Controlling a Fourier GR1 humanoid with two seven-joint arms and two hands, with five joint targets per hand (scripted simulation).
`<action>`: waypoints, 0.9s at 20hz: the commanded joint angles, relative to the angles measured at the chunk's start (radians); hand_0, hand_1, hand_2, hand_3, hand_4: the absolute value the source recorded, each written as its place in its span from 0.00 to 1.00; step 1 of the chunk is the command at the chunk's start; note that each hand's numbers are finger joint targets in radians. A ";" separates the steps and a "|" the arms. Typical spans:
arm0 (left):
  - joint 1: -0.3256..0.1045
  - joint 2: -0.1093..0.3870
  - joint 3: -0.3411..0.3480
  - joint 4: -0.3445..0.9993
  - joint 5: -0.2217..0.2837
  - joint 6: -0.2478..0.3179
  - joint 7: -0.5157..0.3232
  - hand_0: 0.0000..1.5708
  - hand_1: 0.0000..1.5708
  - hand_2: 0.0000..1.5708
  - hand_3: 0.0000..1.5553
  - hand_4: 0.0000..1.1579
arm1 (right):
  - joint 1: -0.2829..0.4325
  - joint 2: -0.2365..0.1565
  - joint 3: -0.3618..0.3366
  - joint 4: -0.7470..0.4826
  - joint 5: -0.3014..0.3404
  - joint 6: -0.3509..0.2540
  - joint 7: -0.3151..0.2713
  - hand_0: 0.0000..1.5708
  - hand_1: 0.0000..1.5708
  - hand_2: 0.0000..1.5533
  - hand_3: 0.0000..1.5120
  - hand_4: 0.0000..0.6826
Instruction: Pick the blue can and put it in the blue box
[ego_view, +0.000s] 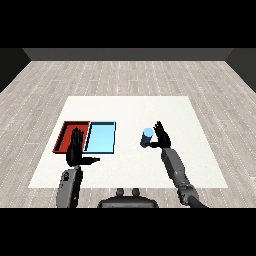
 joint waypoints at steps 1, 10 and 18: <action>-0.024 0.019 0.021 -0.025 0.024 -0.004 0.040 0.00 0.00 0.00 0.00 0.00 | 0.030 0.006 0.009 -0.040 -0.012 -0.005 0.025 0.00 0.00 0.00 0.00 0.00; -0.048 0.042 0.036 0.022 0.021 -0.016 0.027 0.00 0.00 0.00 0.00 0.00 | -0.117 0.039 -0.001 0.170 0.020 -0.030 -0.055 0.00 0.00 0.00 0.00 0.00; -0.025 -0.039 -0.046 0.023 -0.045 0.053 -0.023 0.00 0.00 0.00 0.00 0.00 | -0.120 0.034 0.008 0.127 0.019 -0.047 -0.016 0.00 0.00 0.00 0.00 0.00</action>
